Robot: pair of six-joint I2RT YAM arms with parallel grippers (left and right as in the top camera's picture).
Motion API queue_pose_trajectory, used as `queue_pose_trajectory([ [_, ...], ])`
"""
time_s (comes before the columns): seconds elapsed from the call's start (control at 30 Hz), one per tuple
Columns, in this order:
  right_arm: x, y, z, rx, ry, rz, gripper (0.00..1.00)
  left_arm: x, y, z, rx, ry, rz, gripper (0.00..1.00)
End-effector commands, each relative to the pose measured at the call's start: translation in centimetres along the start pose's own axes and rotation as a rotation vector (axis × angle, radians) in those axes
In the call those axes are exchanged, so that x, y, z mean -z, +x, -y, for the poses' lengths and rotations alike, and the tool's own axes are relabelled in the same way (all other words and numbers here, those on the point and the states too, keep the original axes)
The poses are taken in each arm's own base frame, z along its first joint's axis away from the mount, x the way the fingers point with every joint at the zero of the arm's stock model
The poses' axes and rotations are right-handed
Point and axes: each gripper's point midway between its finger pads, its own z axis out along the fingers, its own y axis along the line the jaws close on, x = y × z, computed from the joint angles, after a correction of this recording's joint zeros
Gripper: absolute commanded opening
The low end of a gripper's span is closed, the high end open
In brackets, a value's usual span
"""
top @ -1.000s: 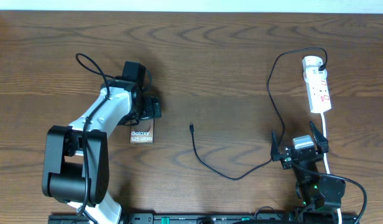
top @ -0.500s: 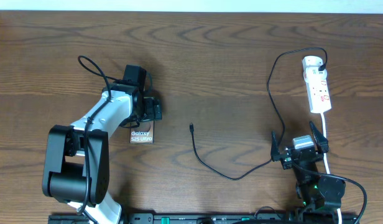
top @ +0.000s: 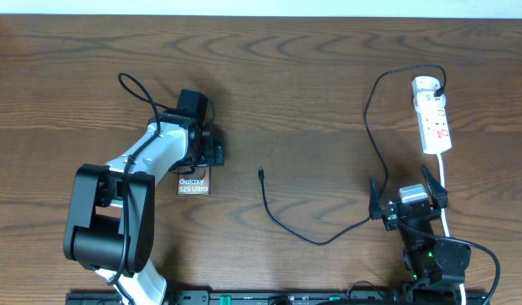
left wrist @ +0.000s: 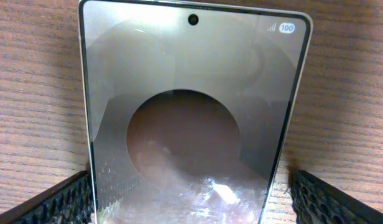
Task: Plug charger to phone and switch on socket
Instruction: 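Lower the left gripper and grasp the phone's long edges, then lift the phone with the left gripper and tilt it upright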
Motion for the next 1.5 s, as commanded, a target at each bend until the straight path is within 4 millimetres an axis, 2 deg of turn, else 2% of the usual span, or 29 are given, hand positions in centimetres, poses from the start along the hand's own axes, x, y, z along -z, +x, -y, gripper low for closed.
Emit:
queue_pose_trajectory([
  [0.0, 0.0, 0.3, 0.1, -0.012, 0.008, -0.009, 0.99, -2.0, 2.2, -0.2, -0.022, -0.02, -0.092, 0.93],
  [0.17, 0.0, 0.3, 0.1, -0.012, 0.008, -0.009, 0.99, -1.9, 2.9, -0.6, -0.024, -0.039, -0.12, 0.89],
  [0.37, 0.0, 0.3, 0.1, -0.012, 0.008, -0.009, 0.99, -1.9, 2.9, -1.3, -0.026, -0.079, -0.116, 0.85],
  [0.57, 0.0, 0.3, 0.1, -0.012, 0.008, -0.009, 0.99, -1.8, 2.7, -1.2, -0.026, -0.078, -0.111, 0.71],
  [0.87, 0.0, 0.3, 0.1, -0.012, 0.009, -0.009, 0.99, -0.9, 1.8, -0.9, -0.025, -0.075, -0.102, 0.7],
  [1.1, 0.0, 0.3, 0.1, -0.012, 0.009, -0.009, 0.99, 1.4, 0.1, -0.5, -0.02, -0.067, -0.078, 0.7],
  [1.33, 0.0, 0.3, 0.1, -0.012, 0.009, -0.009, 0.99, 5.1, -1.8, 0.1, 0.043, -0.04, 0.001, 0.7],
  [1.47, 0.0, 0.3, 0.1, -0.012, 0.008, -0.009, 0.99, 7.0, -2.3, 0.2, 0.124, -0.02, 0.054, 0.63],
])
